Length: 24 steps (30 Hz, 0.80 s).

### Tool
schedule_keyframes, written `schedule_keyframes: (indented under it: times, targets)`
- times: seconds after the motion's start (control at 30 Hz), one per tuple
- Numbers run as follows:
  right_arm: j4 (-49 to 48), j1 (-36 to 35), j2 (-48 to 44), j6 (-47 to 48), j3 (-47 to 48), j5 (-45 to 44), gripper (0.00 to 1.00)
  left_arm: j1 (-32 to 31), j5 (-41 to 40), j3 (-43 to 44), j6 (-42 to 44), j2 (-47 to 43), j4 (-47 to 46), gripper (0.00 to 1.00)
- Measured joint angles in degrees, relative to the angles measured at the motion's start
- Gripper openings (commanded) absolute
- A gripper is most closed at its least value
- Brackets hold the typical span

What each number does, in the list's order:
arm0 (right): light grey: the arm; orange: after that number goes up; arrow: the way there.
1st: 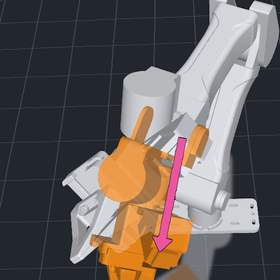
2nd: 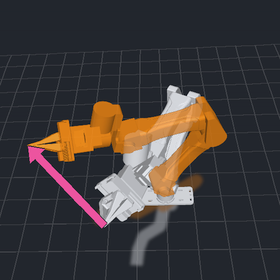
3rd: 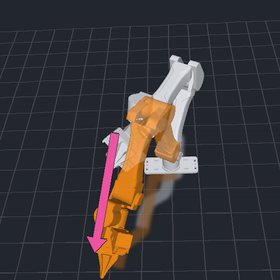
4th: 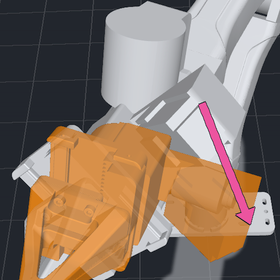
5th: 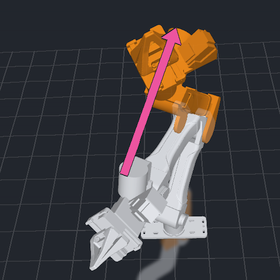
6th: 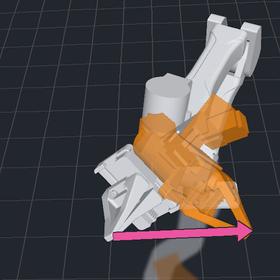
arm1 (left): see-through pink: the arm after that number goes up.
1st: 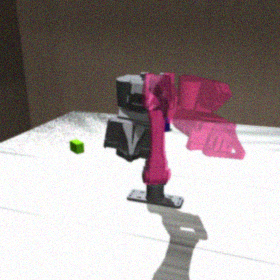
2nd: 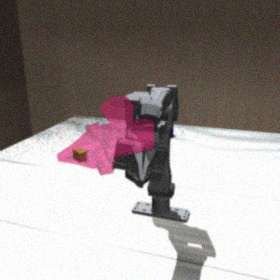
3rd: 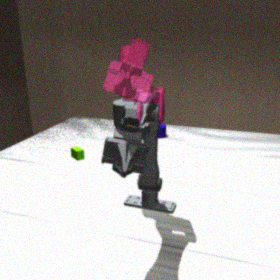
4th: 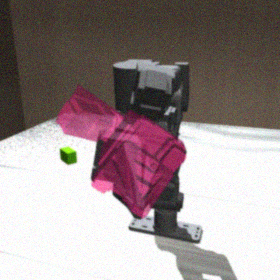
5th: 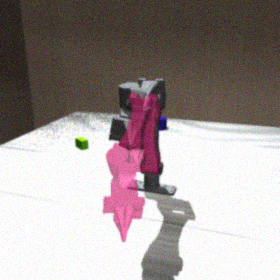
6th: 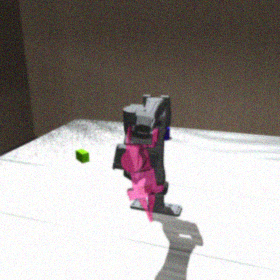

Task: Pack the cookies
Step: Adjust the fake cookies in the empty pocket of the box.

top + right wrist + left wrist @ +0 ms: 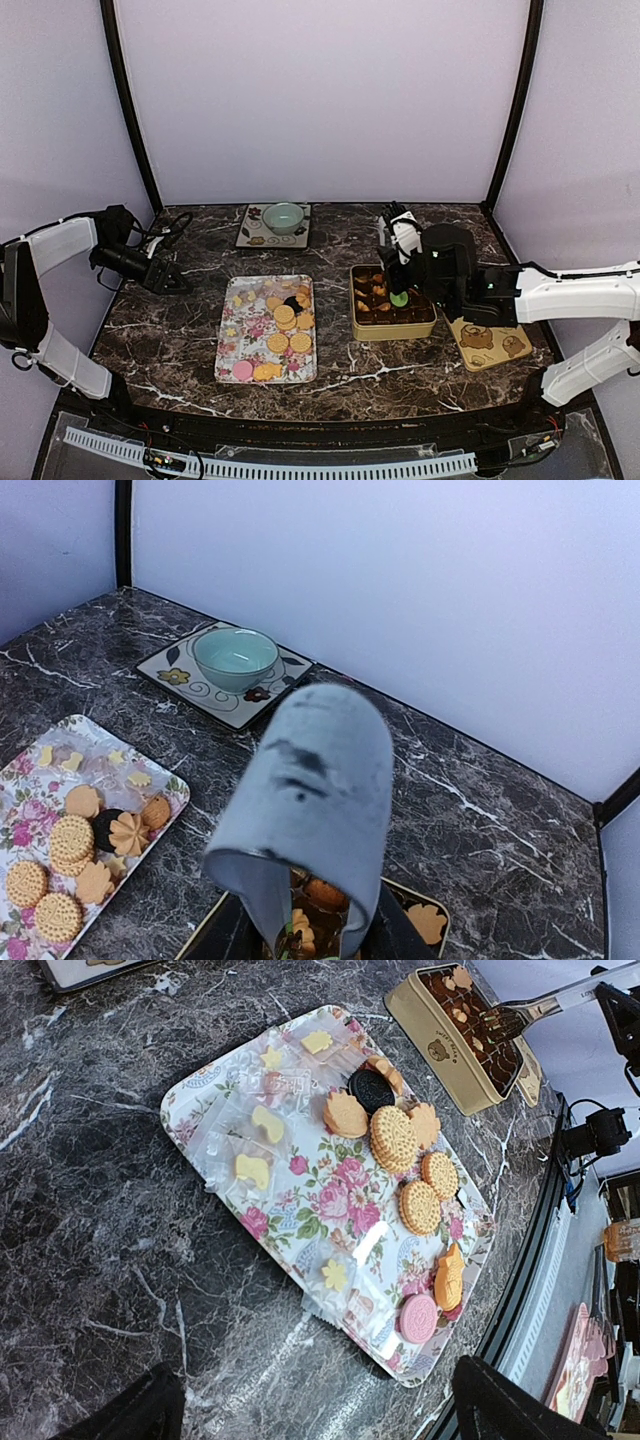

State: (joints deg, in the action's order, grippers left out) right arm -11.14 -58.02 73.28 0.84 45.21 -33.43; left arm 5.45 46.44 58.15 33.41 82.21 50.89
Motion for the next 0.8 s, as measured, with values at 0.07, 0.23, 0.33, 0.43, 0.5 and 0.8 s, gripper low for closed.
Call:
schedule_keyframes:
  times: [0.07, 0.23, 0.33, 0.43, 0.5, 0.8]
  targets:
    - [0.07, -0.13, 0.00, 0.22, -0.02, -1.18, 0.31, 0.00, 0.00, 0.00, 0.00, -0.02, 0.00, 0.96]
    - [0.46, -0.39, 0.00, 0.39, -0.02, -3.28, 0.31, 0.00, 0.02, 0.00, 0.00, 0.00, 0.00, 0.96]
    - [0.46, -0.59, 0.00, 0.35, -0.13, -3.74, 0.32, 0.00, 0.02, 0.00, 0.00, 0.00, 0.00, 0.96]
    - [0.37, -0.61, -0.20, -0.02, -0.50, -3.72, 0.33, 0.00, 0.02, 0.00, 0.00, 0.00, 0.00, 0.96]
    - [0.33, -0.70, -0.35, -0.31, -0.70, -3.69, 0.33, 0.00, 0.02, 0.00, 0.00, 0.00, 0.00, 0.96]
    - [-1.16, -2.10, 1.16, -0.72, -0.70, -4.81, 0.34, 0.00, 0.00, 0.00, 0.02, 0.00, 0.00, 0.96]
